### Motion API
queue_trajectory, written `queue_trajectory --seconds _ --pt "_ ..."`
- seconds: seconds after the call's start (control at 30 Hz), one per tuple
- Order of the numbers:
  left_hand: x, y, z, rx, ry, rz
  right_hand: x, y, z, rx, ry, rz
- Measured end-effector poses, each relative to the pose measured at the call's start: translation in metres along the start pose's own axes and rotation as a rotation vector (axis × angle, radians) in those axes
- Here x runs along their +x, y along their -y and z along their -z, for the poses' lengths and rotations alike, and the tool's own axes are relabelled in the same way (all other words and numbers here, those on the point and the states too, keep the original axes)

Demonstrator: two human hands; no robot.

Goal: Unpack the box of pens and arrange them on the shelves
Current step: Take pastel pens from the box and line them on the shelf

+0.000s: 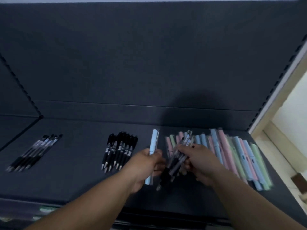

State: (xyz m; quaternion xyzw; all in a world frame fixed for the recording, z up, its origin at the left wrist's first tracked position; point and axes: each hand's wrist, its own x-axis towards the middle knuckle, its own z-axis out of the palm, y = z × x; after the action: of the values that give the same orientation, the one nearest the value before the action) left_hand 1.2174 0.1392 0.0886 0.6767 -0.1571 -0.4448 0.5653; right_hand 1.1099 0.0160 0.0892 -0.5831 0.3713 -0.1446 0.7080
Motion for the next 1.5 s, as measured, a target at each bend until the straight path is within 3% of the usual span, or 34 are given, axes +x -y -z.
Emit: queue_trajectory --seconds 0.1,0.23,0.47,0.7,0.87,1.03,1.23,1.5 --pt "0.027 0.004 -0.012 0.145 -0.105 0.006 -0.004 -0.005 0.025 -0.018 -0.075 0.008" --pt "0.041 0.009 -0.026 0.535 -0.188 -0.129 -0.011 -0.009 0.047 -0.024 -0.132 0.032" --pt "0.047 0.011 -0.041 0.783 -0.109 -0.245 -0.015 -0.011 0.061 -0.015 -0.116 0.045" --pt "0.053 0.014 -0.016 0.588 0.036 -0.200 -0.017 -0.004 0.044 -0.029 -0.037 0.064" --pt "0.032 0.007 0.003 0.409 -0.012 -0.310 -0.013 0.006 0.009 -0.034 0.031 0.049" --pt "-0.002 -0.002 0.048 0.220 0.184 -0.237 0.003 0.011 -0.049 0.001 0.111 0.051" --pt "-0.026 -0.010 0.148 0.202 0.080 -0.227 0.021 0.013 -0.151 0.026 0.238 0.025" --pt "-0.053 -0.003 0.325 0.173 -0.288 -0.185 0.042 0.009 -0.325 -0.143 0.313 -0.040"
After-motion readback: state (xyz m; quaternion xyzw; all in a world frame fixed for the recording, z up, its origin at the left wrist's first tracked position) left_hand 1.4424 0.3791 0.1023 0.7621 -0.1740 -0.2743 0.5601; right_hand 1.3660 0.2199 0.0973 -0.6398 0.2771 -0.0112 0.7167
